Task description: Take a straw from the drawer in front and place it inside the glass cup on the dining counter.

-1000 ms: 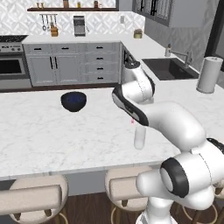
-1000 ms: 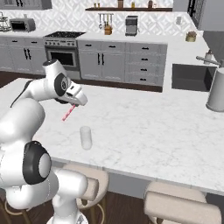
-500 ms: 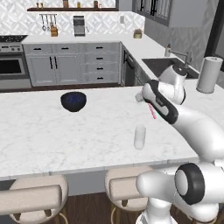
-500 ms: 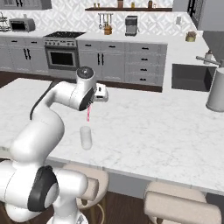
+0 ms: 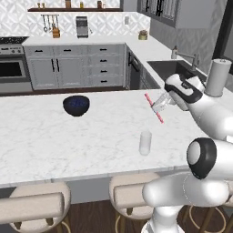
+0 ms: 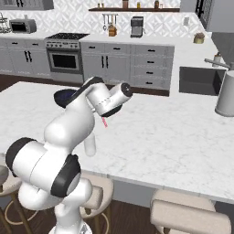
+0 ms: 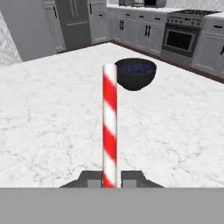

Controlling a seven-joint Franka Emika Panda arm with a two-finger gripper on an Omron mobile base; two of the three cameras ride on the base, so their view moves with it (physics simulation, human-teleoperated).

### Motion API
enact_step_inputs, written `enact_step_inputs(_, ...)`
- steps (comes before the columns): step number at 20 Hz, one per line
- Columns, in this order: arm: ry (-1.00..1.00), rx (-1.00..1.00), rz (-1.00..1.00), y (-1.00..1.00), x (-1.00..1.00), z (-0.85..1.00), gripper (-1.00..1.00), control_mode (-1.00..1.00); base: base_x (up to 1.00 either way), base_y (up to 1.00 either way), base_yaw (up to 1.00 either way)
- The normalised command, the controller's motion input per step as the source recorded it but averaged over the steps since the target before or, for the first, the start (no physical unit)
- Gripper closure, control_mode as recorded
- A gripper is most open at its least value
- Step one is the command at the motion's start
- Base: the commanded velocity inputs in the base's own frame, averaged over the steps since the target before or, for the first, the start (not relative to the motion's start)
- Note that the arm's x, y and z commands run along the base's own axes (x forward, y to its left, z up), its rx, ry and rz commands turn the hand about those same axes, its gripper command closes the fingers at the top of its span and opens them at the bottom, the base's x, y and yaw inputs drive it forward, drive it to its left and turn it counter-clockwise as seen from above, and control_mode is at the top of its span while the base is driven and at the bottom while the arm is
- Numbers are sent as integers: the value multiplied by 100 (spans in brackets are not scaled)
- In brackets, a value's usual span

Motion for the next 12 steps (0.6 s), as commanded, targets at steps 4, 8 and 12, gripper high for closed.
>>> enact_step_inputs(4,-8,7,31,38,-7,0,100,-100,0,0,0)
enact_step_inputs(8,-6,20,16,40,-12,-4,100,-100,0,0,0)
enact_step_inputs(12,0,23,10,8,0,-29,100,-100,0,0,0)
